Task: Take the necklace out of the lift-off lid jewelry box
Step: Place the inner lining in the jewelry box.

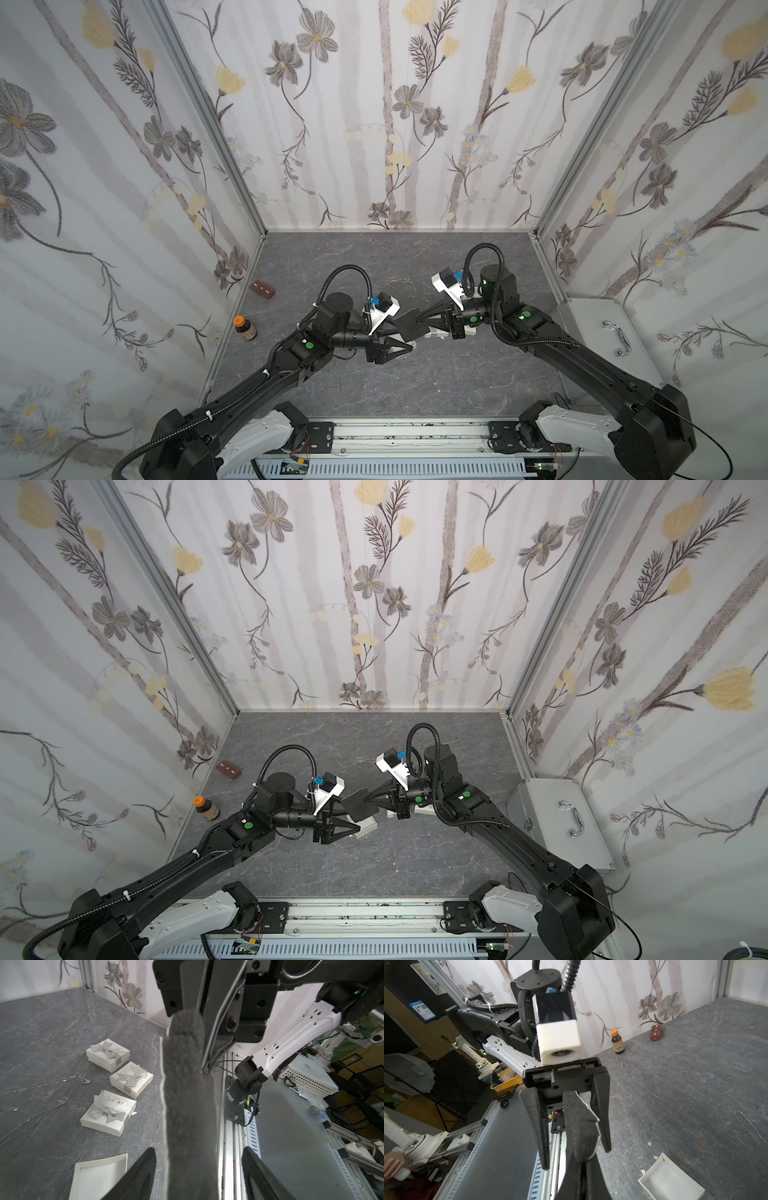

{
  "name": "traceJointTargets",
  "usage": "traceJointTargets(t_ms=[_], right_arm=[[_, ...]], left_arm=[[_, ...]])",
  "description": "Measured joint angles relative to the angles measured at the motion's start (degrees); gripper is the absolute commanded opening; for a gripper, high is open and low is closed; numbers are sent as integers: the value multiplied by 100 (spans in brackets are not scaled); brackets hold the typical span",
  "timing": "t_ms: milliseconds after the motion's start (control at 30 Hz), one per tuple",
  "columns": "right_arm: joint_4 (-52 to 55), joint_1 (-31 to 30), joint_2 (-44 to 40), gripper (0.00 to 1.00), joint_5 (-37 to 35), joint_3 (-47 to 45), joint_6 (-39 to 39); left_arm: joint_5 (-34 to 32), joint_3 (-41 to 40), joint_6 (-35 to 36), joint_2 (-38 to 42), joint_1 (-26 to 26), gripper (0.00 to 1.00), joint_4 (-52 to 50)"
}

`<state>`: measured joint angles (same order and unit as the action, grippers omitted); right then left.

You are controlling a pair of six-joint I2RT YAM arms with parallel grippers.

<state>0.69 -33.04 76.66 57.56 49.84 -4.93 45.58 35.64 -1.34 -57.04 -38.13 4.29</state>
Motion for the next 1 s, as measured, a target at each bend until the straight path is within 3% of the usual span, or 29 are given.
traceJointTargets(t_ms=[167, 367, 633, 933, 1000], right_arm=[[155, -2, 245, 0, -780, -116, -201], [629, -74, 1349, 0, -1449, 74, -415], [1036, -339, 2778, 0, -1749, 769, -579], [1139, -339, 3261, 0, -1886, 944, -866], [1145, -348, 3331, 0, -1902, 968, -898]], left_arm=[[-1307, -535, -214, 699, 11, 88, -83], [-2736, -1047, -516, 1390, 11, 81, -201], [-3228, -1506, -962, 872, -7, 71, -238], [-3587, -2063, -1115, 1029, -37, 66, 35], [-3657, -2159, -1119, 975, -39, 60, 164]])
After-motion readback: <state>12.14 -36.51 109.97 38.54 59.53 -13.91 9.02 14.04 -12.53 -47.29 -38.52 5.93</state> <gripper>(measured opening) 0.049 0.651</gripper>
